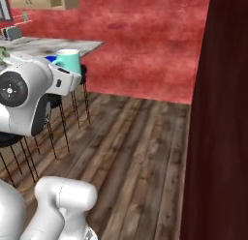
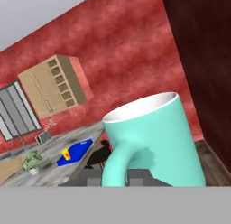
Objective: There is a tray on the dining counter. Grab the cup, mug, and pitcher and place them on the tray. The pitcher may be placed next to the tray if it cannot fit the tray.
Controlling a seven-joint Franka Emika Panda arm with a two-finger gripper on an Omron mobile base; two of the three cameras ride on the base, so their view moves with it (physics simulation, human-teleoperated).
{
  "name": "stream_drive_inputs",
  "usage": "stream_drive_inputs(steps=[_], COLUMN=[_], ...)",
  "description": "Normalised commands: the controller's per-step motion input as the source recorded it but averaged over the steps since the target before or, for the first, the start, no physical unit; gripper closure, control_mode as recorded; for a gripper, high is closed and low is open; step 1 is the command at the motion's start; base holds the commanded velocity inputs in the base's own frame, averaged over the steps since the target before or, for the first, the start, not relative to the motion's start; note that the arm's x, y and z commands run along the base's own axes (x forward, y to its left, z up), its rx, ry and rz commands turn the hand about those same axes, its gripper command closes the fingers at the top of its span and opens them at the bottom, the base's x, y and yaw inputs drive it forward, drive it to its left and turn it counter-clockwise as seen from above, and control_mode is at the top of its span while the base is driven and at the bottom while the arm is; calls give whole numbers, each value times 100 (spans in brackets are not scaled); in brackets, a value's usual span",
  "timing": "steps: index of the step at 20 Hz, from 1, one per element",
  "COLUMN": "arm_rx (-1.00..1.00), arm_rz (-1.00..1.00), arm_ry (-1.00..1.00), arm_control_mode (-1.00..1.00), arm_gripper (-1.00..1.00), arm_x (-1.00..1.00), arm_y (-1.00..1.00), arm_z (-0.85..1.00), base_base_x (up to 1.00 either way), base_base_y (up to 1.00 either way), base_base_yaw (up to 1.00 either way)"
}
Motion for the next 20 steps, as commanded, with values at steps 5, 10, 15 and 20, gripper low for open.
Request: stream_drive_inputs(steps=[5,10,15,20], arm_rx=[0,0,0,0], arm_rz=[0,0,0,0], arm_ry=[0,0,0,0], arm_control_mode=[100,100,100,100], arm_gripper=[100,100,100,100], arm_x=[0,0,0,0], arm_y=[0,0,0,0], arm_z=[0,0,0,0], base_base_x=[100,100,96,59], base_base_y=[-16,0,0,0], base_base_yaw=[0,0,8,33])
